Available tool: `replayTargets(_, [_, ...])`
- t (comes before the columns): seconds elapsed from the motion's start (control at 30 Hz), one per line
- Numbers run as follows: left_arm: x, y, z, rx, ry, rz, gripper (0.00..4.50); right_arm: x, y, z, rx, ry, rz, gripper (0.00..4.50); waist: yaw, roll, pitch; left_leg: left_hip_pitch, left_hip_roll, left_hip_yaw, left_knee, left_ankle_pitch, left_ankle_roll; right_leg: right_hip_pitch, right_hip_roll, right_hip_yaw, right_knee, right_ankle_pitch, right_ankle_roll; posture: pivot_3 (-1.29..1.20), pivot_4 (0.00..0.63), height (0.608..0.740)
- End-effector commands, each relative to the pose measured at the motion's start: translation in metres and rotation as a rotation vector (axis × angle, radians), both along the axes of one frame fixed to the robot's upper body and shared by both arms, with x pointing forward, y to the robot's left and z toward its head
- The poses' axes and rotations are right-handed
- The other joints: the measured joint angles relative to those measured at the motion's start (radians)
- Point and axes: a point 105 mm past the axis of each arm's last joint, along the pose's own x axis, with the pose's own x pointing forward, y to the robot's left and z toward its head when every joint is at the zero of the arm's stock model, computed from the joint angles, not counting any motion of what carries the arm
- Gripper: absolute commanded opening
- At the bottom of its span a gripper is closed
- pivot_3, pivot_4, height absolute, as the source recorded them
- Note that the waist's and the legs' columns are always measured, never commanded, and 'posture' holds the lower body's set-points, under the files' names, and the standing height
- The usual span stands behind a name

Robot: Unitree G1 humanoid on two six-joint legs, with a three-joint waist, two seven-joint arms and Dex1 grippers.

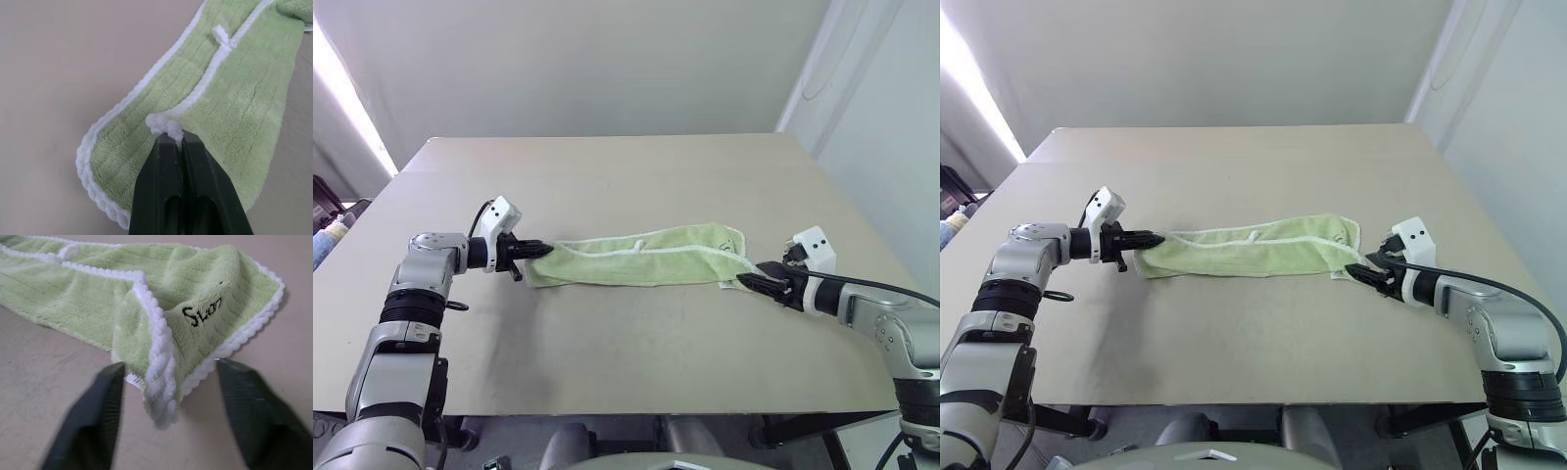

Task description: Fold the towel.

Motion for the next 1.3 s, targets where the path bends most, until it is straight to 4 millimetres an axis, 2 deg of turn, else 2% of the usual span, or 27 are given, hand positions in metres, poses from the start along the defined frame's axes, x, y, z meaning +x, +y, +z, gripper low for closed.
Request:
replayTargets(0.03, [0.007,-0.002,0.016,0.003,-0.060,-0.007,0.00,0.006,0.002,0.021,-0.013,-0.094,0.009,1.71,0.000,0.000,0.000,0.000,0.000,0.000,0.000,0.000,0.000,0.000,0.000,0.000,0.000,0.000,0.000,0.00,0.000,0.712])
replayTargets(0.17, [0.008,-0.001,0.016,0.006,-0.064,-0.004,0.00,0.003,0.002,0.019,-0.023,-0.094,0.026,0.26,0.000,0.000,0.000,0.000,0.000,0.000,0.000,0.000,0.000,0.000,0.000,0.000,0.000,0.000,0.000,0.00,0.000,0.712])
replayTargets(0.2, [0.009,0.000,0.017,0.008,-0.067,0.003,0.00,0.003,0.001,0.019,-0.025,-0.096,0.027,0.02,0.000,0.000,0.000,0.000,0.000,0.000,0.000,0.000,0.000,0.000,0.000,0.000,0.000,0.000,0.000,0.00,0.000,0.712])
replayTargets(0.27, [0.012,0.002,0.019,0.004,-0.079,0.020,0.00,0.003,0.000,0.022,-0.024,-0.109,0.034,0.02,0.000,0.000,0.000,0.000,0.000,0.000,0.000,0.000,0.000,0.000,0.000,0.000,0.000,0.000,0.000,0.00,0.000,0.712])
replayTargets(0.43, [0.034,0.006,0.041,-0.033,-0.197,0.129,0.00,0.015,-0.001,0.047,0.016,-0.204,0.021,0.02,0.000,0.000,0.000,0.000,0.000,0.000,0.000,0.000,0.000,0.000,0.000,0.000,0.000,0.000,0.000,0.00,0.000,0.712])
replayTargets(0.57, [0.076,0.010,0.090,-0.123,-0.375,0.376,0.00,0.042,0.000,0.084,0.008,-0.356,-0.011,0.02,0.002,-0.001,0.001,0.000,0.000,0.000,0.001,0.000,0.000,0.000,0.000,0.000,0.000,0.001,0.001,0.00,0.000,0.712])
replayTargets(0.63, [0.087,0.007,0.104,-0.120,-0.435,0.443,0.00,0.056,-0.003,0.100,0.010,-0.423,-0.056,0.02,0.000,-0.001,0.000,0.000,0.000,0.000,0.001,0.000,0.000,0.000,0.000,0.000,0.000,0.001,0.001,0.00,0.000,0.712])
replayTargets(0.7, [0.091,0.005,0.110,-0.117,-0.460,0.468,0.00,0.064,-0.004,0.107,0.009,-0.454,-0.074,0.02,0.001,0.000,0.000,-0.001,0.000,0.000,-0.001,0.000,0.000,0.000,0.000,0.000,-0.002,0.003,0.004,0.00,0.000,0.712])
replayTargets(0.77, [0.099,0.002,0.125,-0.103,-0.503,0.527,0.00,0.081,-0.012,0.128,-0.012,-0.543,-0.141,0.02,-0.001,0.000,0.000,0.000,0.000,0.000,-0.002,0.000,0.000,0.000,0.000,0.000,-0.001,0.002,0.005,0.00,0.000,0.712])
replayTargets(0.87, [0.104,0.000,0.137,-0.087,-0.540,0.572,0.00,0.095,-0.017,0.143,-0.032,-0.609,-0.183,0.02,0.000,0.000,0.000,-0.003,-0.001,0.000,-0.002,0.000,0.000,-0.003,0.000,0.000,-0.001,0.004,0.003,0.00,0.000,0.712])
replayTargets(1.0, [0.112,0.006,0.172,-0.048,-0.690,0.729,0.00,0.116,-0.042,0.172,-0.041,-0.712,-0.317,0.02,0.001,0.000,0.001,-0.004,-0.001,0.000,-0.003,0.000,0.000,-0.004,-0.001,0.000,-0.001,0.004,0.003,0.00,0.000,0.712])
replayTargets(1.1, [0.111,0.009,0.196,-0.063,-0.775,0.794,0.00,0.121,-0.061,0.194,-0.036,-0.778,-0.395,0.02,0.000,0.000,0.001,-0.004,-0.001,0.000,-0.003,0.000,0.000,-0.003,-0.001,0.000,-0.002,0.004,0.003,0.00,0.000,0.712])
replayTargets(1.2, [0.110,0.008,0.211,-0.061,-0.827,0.792,0.00,0.118,-0.060,0.201,-0.027,-0.811,-0.345,0.02,0.000,0.000,0.001,-0.003,-0.001,0.000,-0.005,0.000,0.000,-0.003,-0.001,0.000,-0.002,0.004,0.003,0.00,0.000,0.712])
replayTargets(1.3, [0.107,0.009,0.216,-0.062,-0.853,0.766,0.00,0.109,-0.053,0.195,0.003,-0.790,-0.259,0.02,0.000,0.000,0.001,-0.003,-0.001,0.000,-0.005,0.000,0.000,-0.003,-0.001,0.000,-0.002,0.003,0.003,0.00,0.000,0.712])
